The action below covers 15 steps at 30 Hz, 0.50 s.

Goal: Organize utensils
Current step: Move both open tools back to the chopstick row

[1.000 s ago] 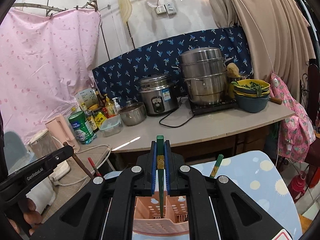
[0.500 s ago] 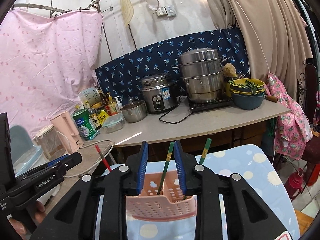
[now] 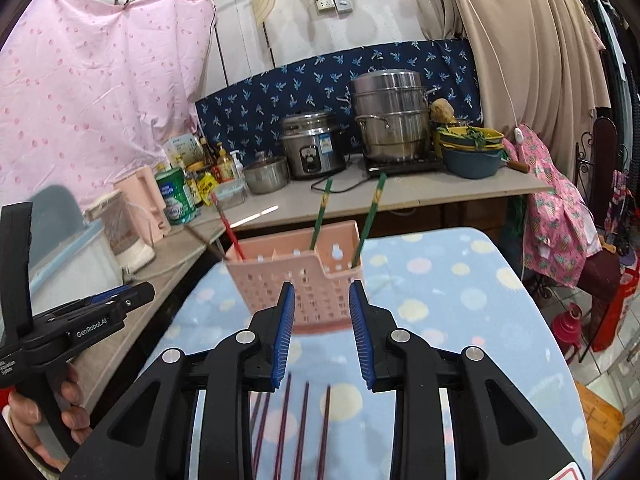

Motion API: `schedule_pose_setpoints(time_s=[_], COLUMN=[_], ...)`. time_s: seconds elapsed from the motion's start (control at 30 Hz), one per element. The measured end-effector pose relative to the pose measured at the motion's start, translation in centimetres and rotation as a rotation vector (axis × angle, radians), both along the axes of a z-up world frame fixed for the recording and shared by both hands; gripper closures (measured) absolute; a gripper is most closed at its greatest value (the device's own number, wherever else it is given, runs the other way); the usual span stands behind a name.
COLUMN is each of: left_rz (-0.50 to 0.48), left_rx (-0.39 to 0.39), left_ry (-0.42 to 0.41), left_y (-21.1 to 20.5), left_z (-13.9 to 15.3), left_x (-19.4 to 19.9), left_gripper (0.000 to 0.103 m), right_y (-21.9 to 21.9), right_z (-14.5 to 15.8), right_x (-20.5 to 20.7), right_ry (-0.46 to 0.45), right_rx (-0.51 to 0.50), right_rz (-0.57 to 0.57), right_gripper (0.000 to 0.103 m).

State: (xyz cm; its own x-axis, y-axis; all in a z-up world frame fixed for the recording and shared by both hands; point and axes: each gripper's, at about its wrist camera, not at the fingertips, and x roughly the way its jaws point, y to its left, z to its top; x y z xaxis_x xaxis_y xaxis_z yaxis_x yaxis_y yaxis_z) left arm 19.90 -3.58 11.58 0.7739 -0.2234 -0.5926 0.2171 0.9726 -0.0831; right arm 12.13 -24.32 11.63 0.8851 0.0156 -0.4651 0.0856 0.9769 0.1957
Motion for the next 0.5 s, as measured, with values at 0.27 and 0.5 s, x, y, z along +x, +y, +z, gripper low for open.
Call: schedule_pose_setpoints(time_s=[0.27,0.5], left_rz=[0.005,0.0], left_rx=[0.016,0.03], left_ry=[0.052,0.083], left_y=[1.1,1.3], left_z=[-3.1,-5.1], left_x=[-4.4,-7.8], left_gripper=[0.068,0.068], right_y=[1.0,2.5], right_z=[-3.1,-6.7], right_x=[-5.0,-8.5], right_ry=[0.069,0.139], right_rx=[-0.002,-0.024], right_rz=[0.007,0.011], right_gripper=[0.075,0.075])
